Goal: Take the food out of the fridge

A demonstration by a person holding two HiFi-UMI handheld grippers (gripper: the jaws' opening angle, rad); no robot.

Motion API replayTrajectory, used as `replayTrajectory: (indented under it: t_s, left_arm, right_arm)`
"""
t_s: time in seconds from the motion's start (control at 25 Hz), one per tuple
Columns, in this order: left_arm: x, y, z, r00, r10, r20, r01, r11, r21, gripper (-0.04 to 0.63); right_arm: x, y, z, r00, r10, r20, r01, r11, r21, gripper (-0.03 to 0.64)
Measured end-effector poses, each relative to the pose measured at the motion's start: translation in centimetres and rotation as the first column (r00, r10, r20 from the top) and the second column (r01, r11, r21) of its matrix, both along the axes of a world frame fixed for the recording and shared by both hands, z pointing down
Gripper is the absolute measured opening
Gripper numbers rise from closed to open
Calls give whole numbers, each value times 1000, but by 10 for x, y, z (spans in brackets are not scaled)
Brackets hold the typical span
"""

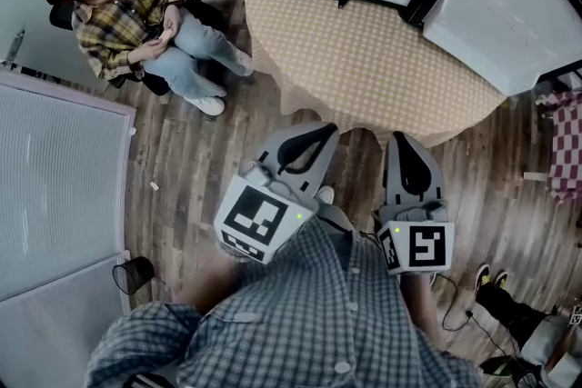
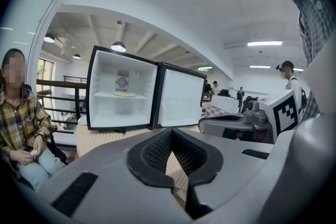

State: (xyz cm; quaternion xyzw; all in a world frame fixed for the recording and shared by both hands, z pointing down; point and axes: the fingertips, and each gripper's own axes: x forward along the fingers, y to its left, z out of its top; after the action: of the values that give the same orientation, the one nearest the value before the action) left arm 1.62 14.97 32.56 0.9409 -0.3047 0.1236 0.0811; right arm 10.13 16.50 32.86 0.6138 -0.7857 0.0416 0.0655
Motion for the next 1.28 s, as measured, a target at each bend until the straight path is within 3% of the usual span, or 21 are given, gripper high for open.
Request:
replayTrajectory:
  t_s: [0.36,0.64,1.28]
  left_arm:
    - [7,-24,-4,999,-40,-5,40,999,24,6]
    - [12,-62,1,998,-46,-31,45,999,-6,6]
    - [8,-181,-11,999,20,-34,-20,1000,3,6]
  right_arm:
    - [2,-25,1,999,-45,15,45,999,1,9]
    - [11,-55,2,1000,-27,3,27,1000,1,9]
    - [4,-166,-10,999,40,3,-40,999,4,9]
